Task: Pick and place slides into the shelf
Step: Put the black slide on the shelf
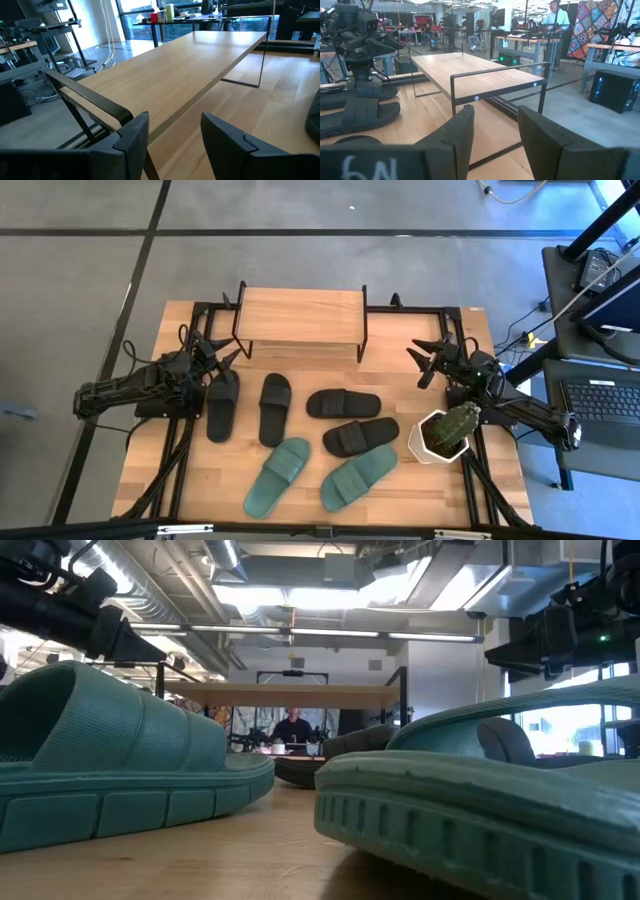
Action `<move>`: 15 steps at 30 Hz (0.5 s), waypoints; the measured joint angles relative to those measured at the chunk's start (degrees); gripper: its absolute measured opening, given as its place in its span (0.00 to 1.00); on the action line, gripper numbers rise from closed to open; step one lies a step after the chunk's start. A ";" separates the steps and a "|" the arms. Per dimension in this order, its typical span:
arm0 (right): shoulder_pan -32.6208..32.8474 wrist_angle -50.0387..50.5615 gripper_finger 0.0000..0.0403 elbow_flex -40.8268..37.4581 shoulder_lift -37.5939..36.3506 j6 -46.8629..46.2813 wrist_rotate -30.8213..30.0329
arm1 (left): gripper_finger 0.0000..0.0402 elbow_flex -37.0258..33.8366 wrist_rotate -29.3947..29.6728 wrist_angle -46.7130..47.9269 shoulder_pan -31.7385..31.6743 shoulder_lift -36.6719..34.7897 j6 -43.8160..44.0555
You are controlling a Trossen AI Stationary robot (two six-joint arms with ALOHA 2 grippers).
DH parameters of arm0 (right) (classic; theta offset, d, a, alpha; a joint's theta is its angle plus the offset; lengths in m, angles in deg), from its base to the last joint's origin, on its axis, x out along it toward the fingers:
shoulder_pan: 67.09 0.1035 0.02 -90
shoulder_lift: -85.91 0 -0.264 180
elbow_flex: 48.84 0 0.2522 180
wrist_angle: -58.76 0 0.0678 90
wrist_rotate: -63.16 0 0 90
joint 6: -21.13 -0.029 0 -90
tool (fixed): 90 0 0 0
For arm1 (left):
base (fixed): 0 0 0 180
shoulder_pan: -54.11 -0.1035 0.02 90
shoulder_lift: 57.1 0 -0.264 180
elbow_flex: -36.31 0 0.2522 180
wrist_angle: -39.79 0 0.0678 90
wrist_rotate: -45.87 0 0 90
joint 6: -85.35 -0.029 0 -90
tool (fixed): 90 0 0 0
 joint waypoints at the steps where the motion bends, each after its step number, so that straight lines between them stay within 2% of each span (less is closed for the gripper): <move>1: 0.00 0.00 0.38 0.00 0.00 0.00 0.00 | 0.43 0.00 -0.01 0.00 0.00 0.00 0.01; 15: 0.00 0.00 0.38 0.02 0.00 1.29 0.00 | 0.43 0.00 0.00 0.00 0.00 0.00 0.01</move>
